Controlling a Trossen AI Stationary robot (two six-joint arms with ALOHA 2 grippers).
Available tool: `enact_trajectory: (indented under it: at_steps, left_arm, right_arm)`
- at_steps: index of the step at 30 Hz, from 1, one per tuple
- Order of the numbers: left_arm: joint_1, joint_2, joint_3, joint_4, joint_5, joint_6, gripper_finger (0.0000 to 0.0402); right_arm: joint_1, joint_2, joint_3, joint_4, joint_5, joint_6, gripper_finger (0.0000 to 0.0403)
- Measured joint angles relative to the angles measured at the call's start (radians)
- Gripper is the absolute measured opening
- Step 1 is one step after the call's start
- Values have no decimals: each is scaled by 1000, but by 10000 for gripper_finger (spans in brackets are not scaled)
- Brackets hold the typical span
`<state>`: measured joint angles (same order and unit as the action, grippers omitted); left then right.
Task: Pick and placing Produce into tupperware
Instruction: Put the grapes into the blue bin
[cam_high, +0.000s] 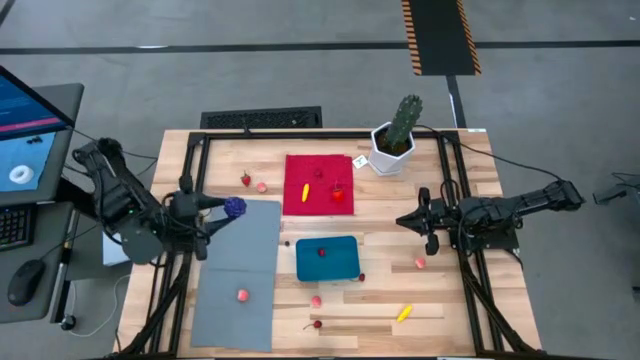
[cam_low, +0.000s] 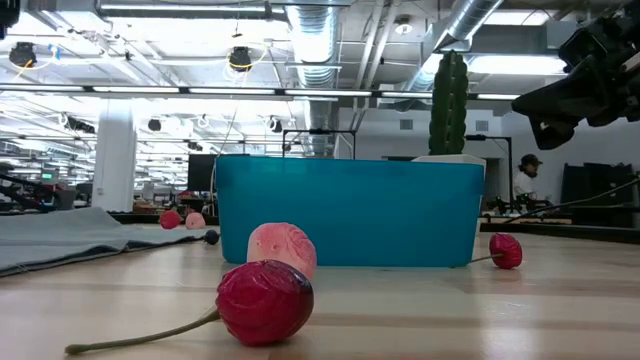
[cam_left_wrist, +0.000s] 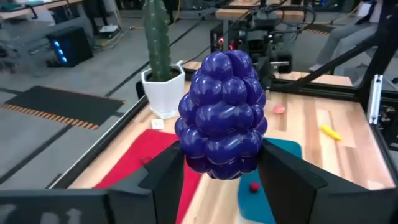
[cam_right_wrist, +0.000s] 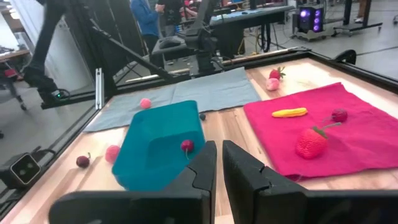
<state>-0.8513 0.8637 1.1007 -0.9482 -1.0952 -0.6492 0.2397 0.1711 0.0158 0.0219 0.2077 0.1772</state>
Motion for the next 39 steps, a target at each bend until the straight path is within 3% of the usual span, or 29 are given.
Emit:
enact_trajectory:
  at_steps: [3, 10, 14, 22, 28, 34, 39]
  left_arm:
    - [0, -85, -90, -11, -1, -52, 169]
    - [0, -292, -352, 138, 14, -59, 163]
    - [0, -391, -495, 320, 31, -10, 163]
    - [23, -469, -730, 830, 277, 309, 163]
    - [102, -478, -845, 999, 398, 342, 162]
    - [215, -478, -968, 1301, 631, 428, 162]
    - [320, -478, -1028, 1367, 737, 442, 162]
  right_arm:
    - [3, 0, 0, 0, 2, 11, 52]
    - [2, 0, 0, 0, 2, 33, 52]
    - [2, 0, 0, 0, 2, 52, 52]
    - [2, 0, 0, 0, 2, 54, 52]
    - [2, 0, 0, 3, 2, 54, 52]
    - [2, 0, 0, 5, 3, 53, 52]
    - [2, 0, 0, 8, 3, 53, 52]
